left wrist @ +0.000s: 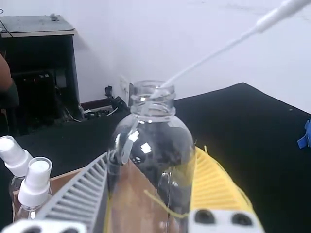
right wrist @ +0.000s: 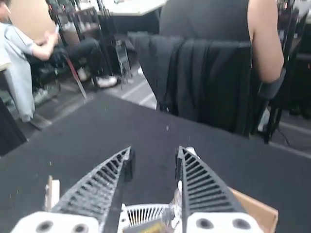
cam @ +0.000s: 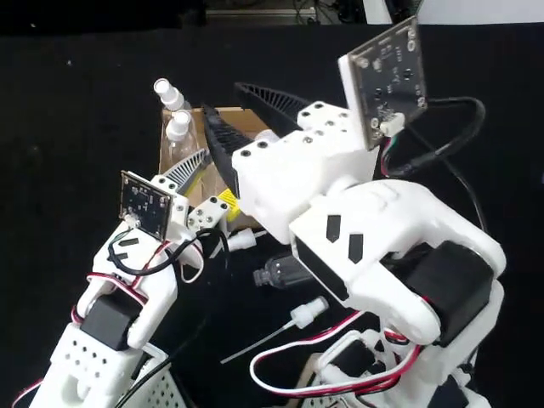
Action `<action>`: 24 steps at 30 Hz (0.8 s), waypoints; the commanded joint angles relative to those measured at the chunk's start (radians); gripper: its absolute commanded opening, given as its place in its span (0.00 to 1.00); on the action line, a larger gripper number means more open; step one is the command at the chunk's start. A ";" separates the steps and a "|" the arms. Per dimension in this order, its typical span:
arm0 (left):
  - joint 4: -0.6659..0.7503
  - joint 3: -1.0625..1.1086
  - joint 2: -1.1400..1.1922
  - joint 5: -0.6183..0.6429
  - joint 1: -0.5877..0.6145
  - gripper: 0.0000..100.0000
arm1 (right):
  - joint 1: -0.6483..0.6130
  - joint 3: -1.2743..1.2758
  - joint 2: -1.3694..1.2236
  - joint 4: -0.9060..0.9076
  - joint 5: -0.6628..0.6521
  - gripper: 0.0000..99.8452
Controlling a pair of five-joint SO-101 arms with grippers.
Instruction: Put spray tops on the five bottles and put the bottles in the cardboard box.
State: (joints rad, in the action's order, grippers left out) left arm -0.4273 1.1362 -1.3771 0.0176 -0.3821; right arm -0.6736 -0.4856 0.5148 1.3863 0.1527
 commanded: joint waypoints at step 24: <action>0.132 0.022 -0.014 0.278 0.213 0.03 | 0.135 -0.203 -0.159 0.169 -0.009 0.10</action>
State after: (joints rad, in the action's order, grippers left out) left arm -0.3184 1.1807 -1.3771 0.2846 -0.1811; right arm -0.5616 -0.6912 0.3874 1.5474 0.1511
